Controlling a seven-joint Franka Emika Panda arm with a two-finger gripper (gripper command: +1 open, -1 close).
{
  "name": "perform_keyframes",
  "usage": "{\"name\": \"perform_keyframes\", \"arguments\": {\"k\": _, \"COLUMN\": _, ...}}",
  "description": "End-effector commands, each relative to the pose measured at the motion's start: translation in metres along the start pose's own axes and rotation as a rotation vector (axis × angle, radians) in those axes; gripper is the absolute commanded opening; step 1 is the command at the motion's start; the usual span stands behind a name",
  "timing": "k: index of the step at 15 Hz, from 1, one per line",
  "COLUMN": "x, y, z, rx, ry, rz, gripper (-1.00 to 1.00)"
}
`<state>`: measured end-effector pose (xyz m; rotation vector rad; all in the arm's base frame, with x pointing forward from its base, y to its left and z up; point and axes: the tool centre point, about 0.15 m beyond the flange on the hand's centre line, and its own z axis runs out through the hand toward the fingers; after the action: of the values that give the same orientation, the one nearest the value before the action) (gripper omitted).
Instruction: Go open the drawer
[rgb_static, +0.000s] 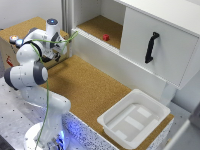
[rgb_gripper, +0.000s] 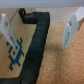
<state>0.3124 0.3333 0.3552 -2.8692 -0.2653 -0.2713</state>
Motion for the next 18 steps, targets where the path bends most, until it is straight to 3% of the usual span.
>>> {"name": "perform_keyframes", "arguments": {"k": 1, "x": 0.02, "y": 0.009, "z": 0.035, "rx": 0.072, "ry": -0.04, "rz": 0.047, "gripper": 1.0}}
{"name": "perform_keyframes", "arguments": {"k": 9, "x": 0.026, "y": 0.024, "z": 0.054, "rx": 0.242, "ry": -0.036, "rz": 0.171, "gripper": 1.0}}
{"name": "perform_keyframes", "arguments": {"k": 18, "x": 0.031, "y": 0.005, "z": 0.076, "rx": 0.289, "ry": -0.084, "rz": 0.148, "gripper": 1.0}}
